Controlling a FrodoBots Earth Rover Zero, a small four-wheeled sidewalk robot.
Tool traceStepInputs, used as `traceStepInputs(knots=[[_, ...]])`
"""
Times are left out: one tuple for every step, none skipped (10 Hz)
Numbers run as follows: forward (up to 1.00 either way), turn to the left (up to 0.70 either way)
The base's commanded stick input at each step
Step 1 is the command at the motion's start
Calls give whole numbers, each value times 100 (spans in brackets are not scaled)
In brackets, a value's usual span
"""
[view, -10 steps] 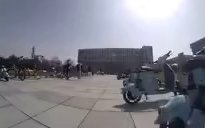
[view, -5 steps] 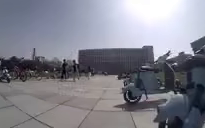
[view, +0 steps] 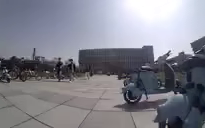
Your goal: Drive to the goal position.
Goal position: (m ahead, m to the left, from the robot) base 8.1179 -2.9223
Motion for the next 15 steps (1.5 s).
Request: traceStepInputs(knots=[[0,100],[0,100],[0,100],[0,100],[0,100],[0,100],[0,84],[0,55],[0,26],[0,3],[0,0],[0,0],[0,0],[0,0],[0,0]])
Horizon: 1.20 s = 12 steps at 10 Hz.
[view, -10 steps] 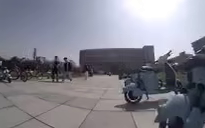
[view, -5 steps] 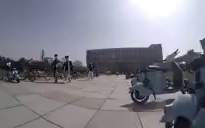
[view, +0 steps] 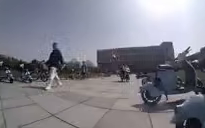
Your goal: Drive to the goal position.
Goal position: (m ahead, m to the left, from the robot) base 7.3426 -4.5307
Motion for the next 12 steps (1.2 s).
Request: traceStepInputs(knots=[[0,0],[0,0],[0,0],[0,0],[-1,0],[-3,0],[7,0],[22,0],[36,0],[51,0],[68,0],[70,0]])
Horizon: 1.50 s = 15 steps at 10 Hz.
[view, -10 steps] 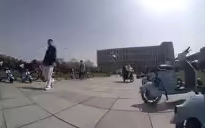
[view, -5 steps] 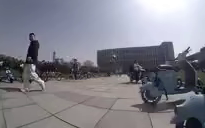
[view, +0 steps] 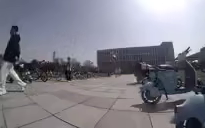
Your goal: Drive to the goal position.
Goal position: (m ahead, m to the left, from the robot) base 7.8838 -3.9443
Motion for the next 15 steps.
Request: traceStepInputs(knots=[[70,0],[70,0],[70,0],[70,0],[70,0],[70,0],[70,0],[70,0],[70,0],[70,0],[70,0],[70,0],[70,0],[70,0],[70,0]])
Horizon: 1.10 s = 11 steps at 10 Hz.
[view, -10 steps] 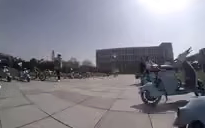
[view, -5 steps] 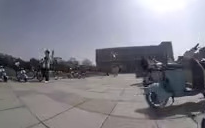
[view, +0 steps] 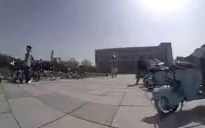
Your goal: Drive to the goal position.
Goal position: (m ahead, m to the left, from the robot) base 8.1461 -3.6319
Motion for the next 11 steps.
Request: traceStepInputs(knots=[[70,0],[70,0],[70,0],[70,0],[70,0],[70,0],[70,0],[70,0],[70,0],[70,0],[70,0]])
